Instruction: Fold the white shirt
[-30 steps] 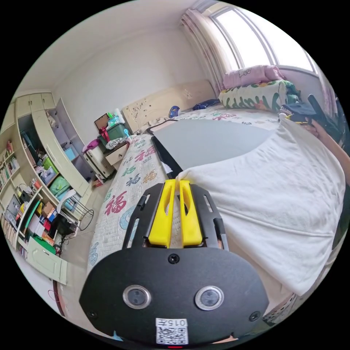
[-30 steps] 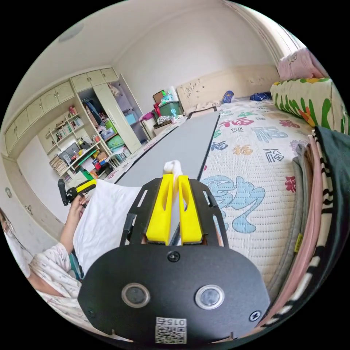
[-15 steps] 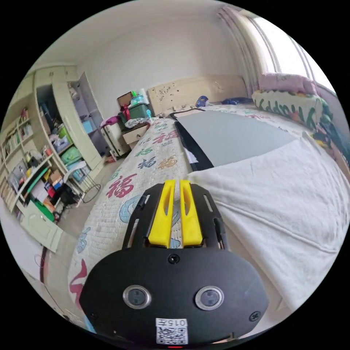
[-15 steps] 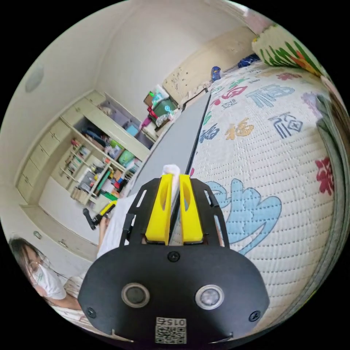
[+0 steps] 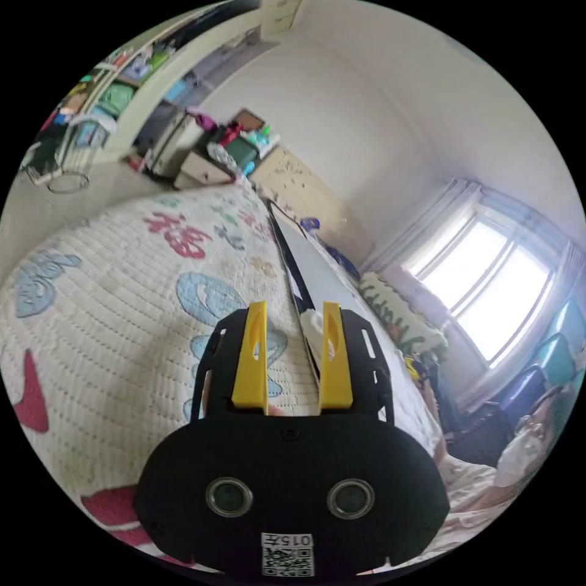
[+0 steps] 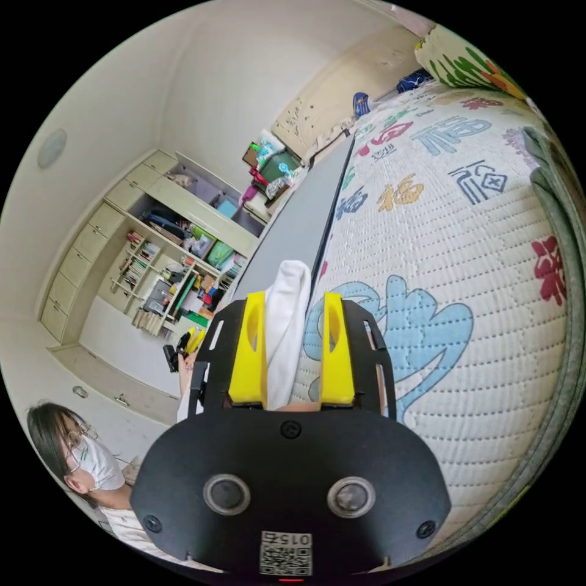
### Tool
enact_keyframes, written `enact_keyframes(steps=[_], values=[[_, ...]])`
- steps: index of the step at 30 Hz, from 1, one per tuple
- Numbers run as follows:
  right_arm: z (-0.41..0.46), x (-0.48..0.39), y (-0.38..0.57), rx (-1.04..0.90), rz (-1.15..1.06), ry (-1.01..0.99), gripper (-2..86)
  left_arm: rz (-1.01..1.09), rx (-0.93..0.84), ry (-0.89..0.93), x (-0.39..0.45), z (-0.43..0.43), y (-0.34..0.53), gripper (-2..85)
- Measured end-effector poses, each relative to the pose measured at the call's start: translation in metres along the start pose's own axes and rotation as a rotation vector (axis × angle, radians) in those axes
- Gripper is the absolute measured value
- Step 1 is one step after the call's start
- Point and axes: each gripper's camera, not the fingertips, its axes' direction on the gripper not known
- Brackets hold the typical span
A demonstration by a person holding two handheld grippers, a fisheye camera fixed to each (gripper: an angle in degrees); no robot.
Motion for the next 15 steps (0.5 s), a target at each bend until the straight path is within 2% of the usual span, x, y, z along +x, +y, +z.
enact_keyframes(steps=[4,7,15], values=[[-0.001,-0.007,-0.002,-0.023,-0.013,-0.019,11.8,0.071,-0.157,0.065,0.036,0.003,-0.023,13.9],[-0.009,0.001,-0.002,-0.02,0.018,-0.046,10.7,0.022,-0.26,0.07,0.042,0.012,-0.037,12.8],[-0.027,0.014,0.013,0.005,0.04,-0.075,6.3,0.139,-0.202,0.072,0.086,-0.027,-0.029,7.2]])
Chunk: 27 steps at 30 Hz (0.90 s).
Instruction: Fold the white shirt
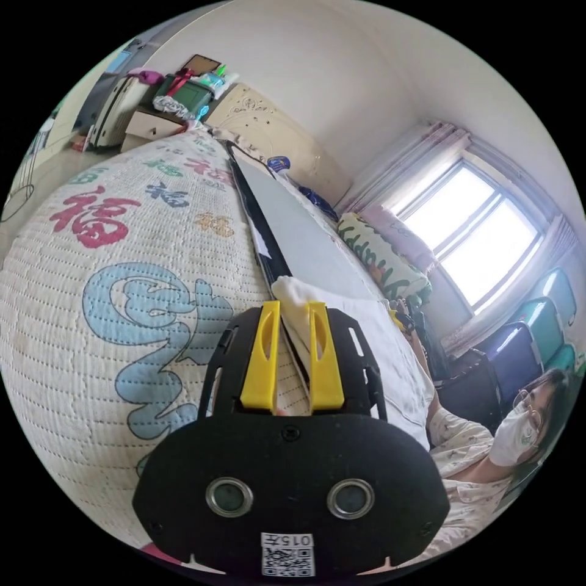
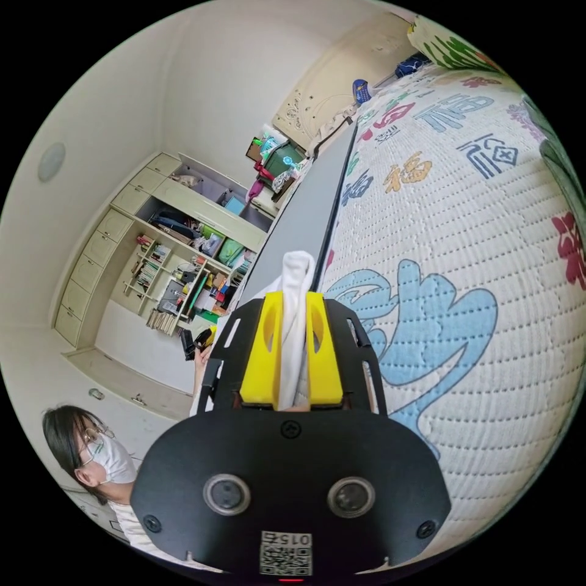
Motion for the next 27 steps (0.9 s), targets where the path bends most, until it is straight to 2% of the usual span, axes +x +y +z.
enact_keyframes(steps=[6,20,23,27], values=[[-0.011,0.007,0.023,0.023,-0.019,-0.002,4.9,0.014,0.073,0.067,0.003,-0.024,0.029,4.1],[-0.015,0.021,0.1,0.036,-0.086,0.2,4.5,0.131,0.134,-0.136,0.012,-0.024,0.114,1.2],[-0.035,0.031,0.124,0.096,-0.145,0.171,5.4,0.146,0.192,-0.139,0.001,-0.03,0.139,1.5],[-0.087,0.007,0.18,0.218,-0.424,0.11,7.0,0.316,0.398,-0.195,0.012,-0.052,0.197,2.3]])
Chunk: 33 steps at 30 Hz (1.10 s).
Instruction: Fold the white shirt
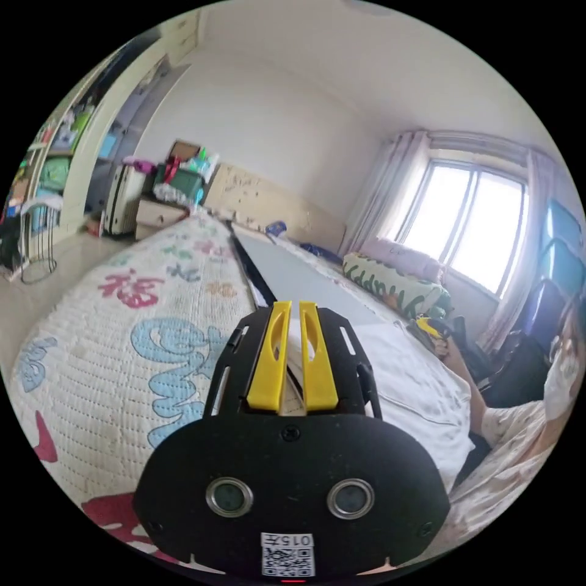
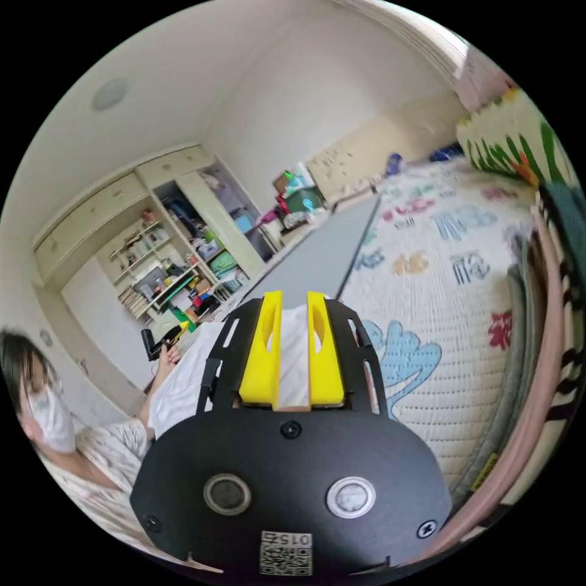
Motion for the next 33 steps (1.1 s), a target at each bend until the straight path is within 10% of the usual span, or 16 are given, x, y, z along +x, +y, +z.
enact_keyframes(steps=[4,10,24,33], values=[[-0.05,-0.082,0.09,0.01,-0.363,-0.151,7.0,0.303,0.245,0.052,0.057,-0.056,0.056,6.3],[-0.078,-0.133,0.203,-0.227,-0.504,0.109,10.5,0.606,0.069,0.147,0.12,-0.097,0.101,7.2],[-0.147,-0.005,0.342,0.026,-0.068,0.278,11.2,-0.127,0.236,-0.331,-0.04,-0.13,0.249,10.5],[-0.154,0.077,0.372,0.042,-0.005,0.198,9.7,-0.254,0.137,-0.135,-0.169,-0.092,0.263,10.7]])
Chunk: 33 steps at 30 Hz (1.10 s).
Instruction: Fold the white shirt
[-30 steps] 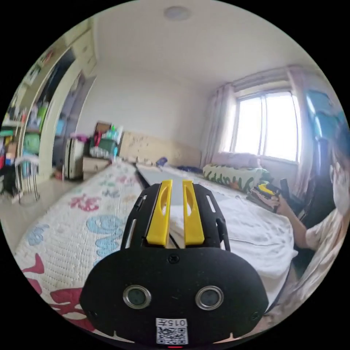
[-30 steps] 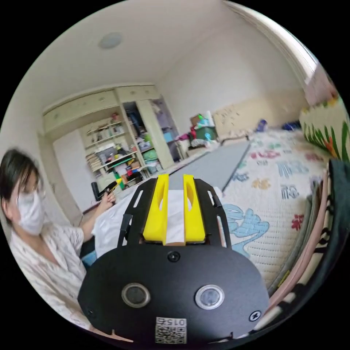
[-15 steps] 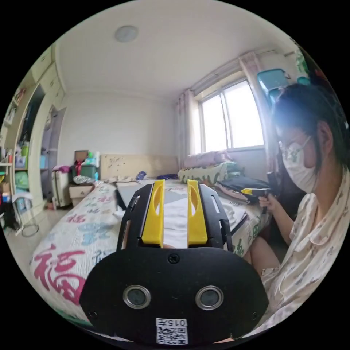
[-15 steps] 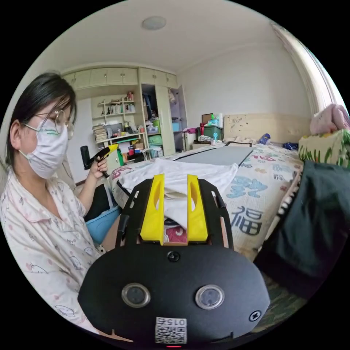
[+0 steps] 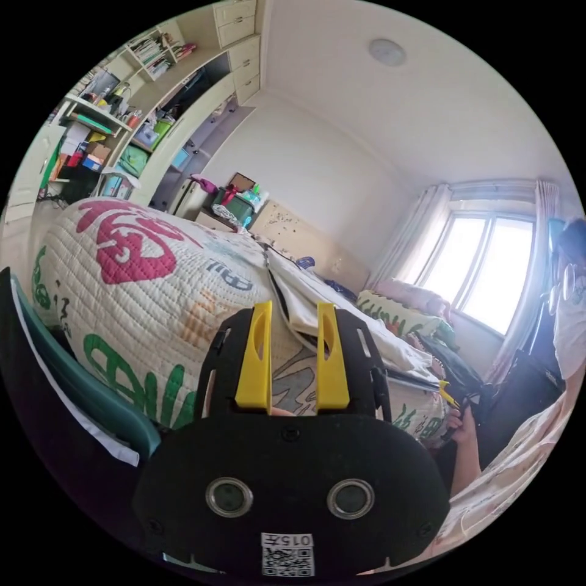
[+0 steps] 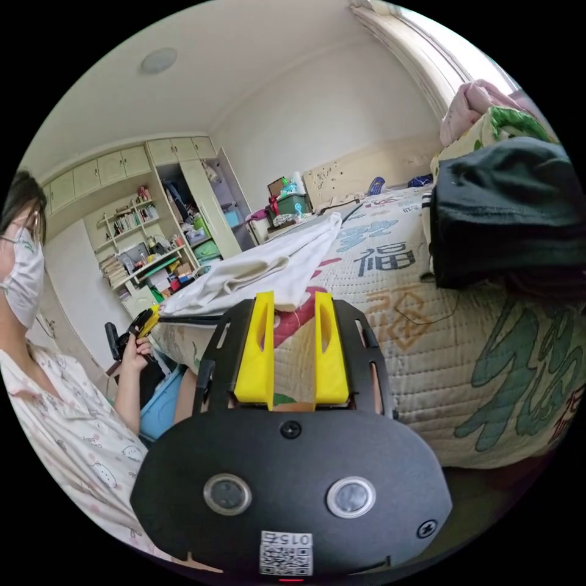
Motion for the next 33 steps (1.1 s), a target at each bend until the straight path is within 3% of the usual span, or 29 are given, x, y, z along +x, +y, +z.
enact_keyframes(steps=[4,17,33], values=[[0.008,0.04,0.004,0.009,0.053,-0.096,8.0,-0.012,-0.022,0.076,-0.043,0.029,-0.006,8.1],[0.008,0.132,0.023,0.095,0.117,-0.127,0.6,0.064,0.022,0.009,-0.132,0.071,-0.009,0.1],[0.006,0.147,0.083,-0.074,-0.169,0.094,4.0,0.233,0.046,-0.012,-0.218,0.073,0.025,4.5]])
